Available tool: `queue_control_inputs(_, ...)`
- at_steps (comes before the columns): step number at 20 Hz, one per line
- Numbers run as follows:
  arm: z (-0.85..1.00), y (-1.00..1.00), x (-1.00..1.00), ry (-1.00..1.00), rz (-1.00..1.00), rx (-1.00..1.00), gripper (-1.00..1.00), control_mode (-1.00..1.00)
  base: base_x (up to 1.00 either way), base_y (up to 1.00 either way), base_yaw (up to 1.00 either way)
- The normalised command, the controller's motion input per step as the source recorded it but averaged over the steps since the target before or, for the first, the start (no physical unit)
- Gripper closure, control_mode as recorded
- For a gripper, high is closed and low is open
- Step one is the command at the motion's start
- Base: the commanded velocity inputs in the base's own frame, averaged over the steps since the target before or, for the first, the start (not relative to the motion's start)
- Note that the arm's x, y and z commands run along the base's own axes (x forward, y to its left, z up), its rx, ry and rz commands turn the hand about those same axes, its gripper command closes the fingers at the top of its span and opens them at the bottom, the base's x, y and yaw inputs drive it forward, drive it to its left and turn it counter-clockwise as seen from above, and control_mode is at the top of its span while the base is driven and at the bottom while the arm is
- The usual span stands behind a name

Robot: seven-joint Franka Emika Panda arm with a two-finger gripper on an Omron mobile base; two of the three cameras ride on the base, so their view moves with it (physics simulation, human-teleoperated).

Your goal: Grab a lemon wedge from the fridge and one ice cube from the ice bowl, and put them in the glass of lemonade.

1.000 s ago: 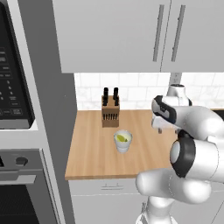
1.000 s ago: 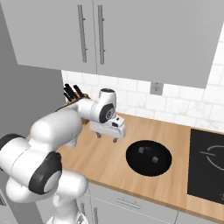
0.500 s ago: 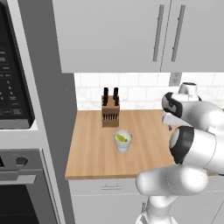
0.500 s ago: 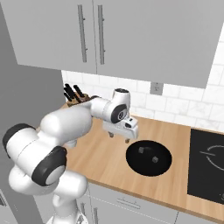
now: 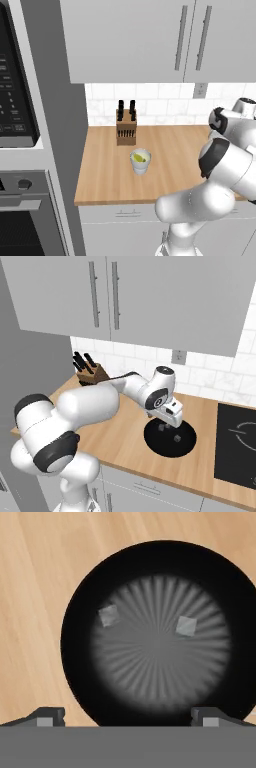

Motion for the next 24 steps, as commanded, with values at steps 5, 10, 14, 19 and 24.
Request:
queue_control_inputs(5,-0.09,-0.57,-0.09,-0.17,-0.09,0.00,-1.00,-1.00,0.00,0.00,0.00)
queue_control_inputs(10,-0.24,-0.25,0.14,-0.01,-0.01,0.00,-1.00,-1.00,0.00,0.00,0.00)
queue_control_inputs(14,-0.22,-0.05,0.41,0.04,0.00,0.00,-1.00,-1.00,0.00,0.00,0.00)
queue_control_inputs(19,-0.27,-0.04,0.36,0.06,0.00,0.00,-1.00,-1.00,0.00,0.00,0.00)
queue_control_inputs(24,-0.29,-0.18,0.12,0.12,0.00,0.01,-1.00,-1.00,0.00,0.00,0.00)
